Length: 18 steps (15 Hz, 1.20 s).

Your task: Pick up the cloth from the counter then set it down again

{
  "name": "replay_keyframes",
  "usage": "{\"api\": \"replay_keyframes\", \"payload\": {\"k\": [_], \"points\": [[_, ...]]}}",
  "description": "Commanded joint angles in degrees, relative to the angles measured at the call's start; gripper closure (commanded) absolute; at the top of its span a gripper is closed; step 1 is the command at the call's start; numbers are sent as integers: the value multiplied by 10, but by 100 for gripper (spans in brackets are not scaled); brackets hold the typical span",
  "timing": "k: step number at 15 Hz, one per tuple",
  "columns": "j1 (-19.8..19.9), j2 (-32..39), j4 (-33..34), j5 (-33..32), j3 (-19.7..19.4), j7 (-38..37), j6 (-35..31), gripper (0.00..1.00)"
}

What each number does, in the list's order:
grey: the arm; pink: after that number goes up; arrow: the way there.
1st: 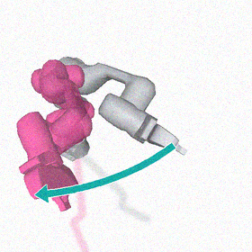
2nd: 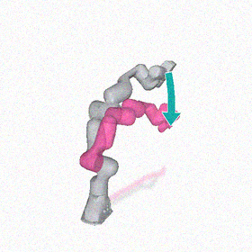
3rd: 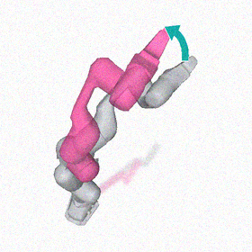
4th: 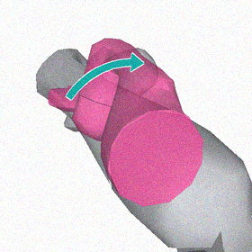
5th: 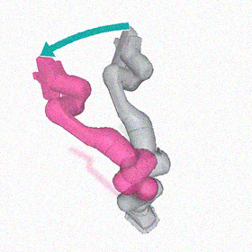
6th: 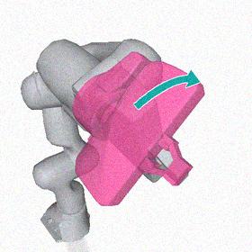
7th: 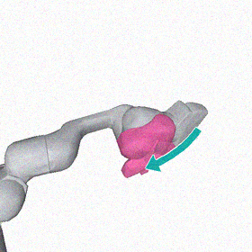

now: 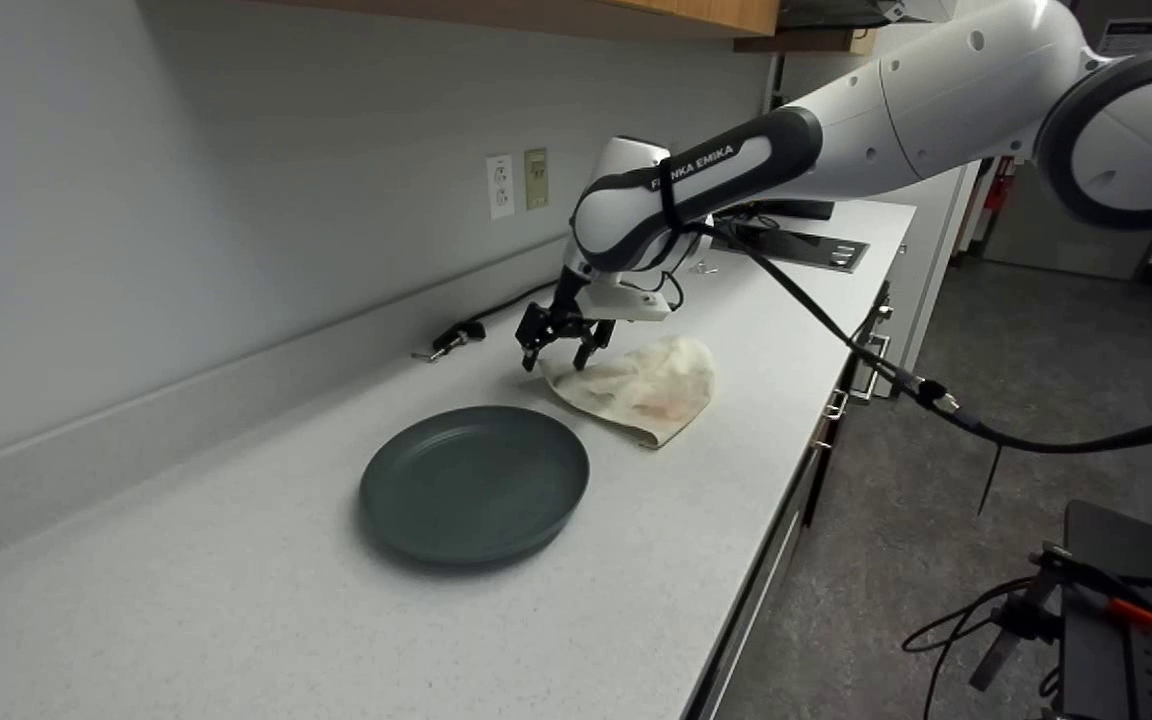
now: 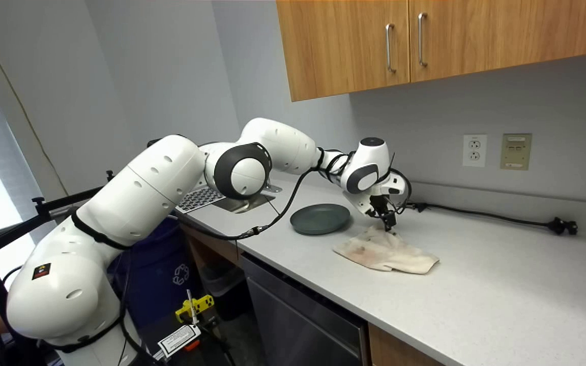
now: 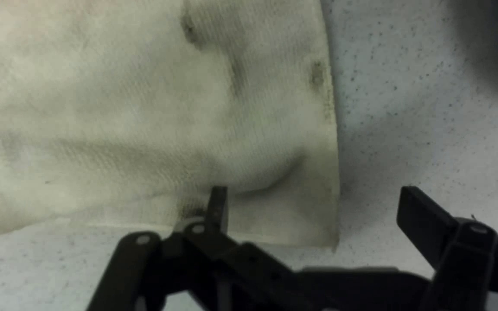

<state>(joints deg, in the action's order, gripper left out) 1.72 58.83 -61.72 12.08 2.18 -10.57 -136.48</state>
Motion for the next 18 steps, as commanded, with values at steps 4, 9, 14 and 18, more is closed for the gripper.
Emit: {"api": "replay_keyframes", "payload": {"k": [4, 9, 14, 18], "points": [[1, 62, 91, 6, 5, -33, 17, 35], [2, 73, 114, 7, 7, -42, 14, 73], [2, 61, 111, 10, 19, -26, -2, 100], [-2, 26, 81, 9, 41, 17, -47, 100]]}}
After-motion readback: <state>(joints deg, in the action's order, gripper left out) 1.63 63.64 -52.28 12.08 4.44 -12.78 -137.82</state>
